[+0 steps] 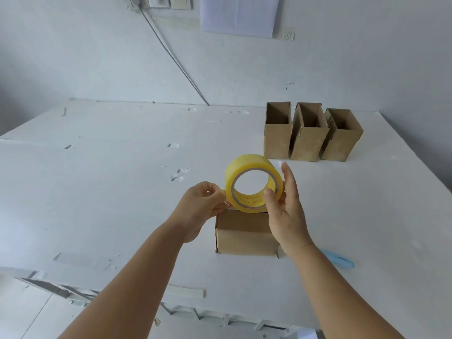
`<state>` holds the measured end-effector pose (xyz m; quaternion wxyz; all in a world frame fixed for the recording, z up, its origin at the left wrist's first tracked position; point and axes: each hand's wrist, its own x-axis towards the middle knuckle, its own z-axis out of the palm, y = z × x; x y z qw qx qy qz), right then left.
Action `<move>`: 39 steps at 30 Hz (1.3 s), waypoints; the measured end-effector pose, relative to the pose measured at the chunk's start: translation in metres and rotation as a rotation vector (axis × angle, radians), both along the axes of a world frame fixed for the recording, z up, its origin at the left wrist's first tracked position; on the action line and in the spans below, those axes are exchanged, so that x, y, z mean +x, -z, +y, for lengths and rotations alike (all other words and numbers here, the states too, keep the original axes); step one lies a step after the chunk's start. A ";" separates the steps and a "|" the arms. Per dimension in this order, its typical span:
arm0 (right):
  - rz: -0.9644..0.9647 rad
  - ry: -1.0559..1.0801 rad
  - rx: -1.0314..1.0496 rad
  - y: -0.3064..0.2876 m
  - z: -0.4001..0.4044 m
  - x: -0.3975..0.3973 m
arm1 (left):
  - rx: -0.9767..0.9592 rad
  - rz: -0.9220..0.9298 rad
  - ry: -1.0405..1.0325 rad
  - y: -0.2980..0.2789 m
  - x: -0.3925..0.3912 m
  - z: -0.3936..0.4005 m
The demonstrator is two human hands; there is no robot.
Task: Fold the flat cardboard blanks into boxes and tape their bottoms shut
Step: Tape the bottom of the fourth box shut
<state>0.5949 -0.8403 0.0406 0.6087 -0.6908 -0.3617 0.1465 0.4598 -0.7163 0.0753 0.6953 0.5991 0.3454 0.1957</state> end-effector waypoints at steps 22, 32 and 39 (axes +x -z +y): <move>0.132 -0.031 0.125 -0.004 -0.004 0.001 | -0.131 -0.003 -0.121 0.003 -0.001 0.007; -0.066 0.066 0.031 0.005 -0.003 -0.005 | -0.147 0.010 -0.108 0.007 -0.008 0.006; -0.068 0.048 -0.084 0.002 -0.002 -0.006 | 0.035 0.092 -0.144 0.011 -0.015 0.008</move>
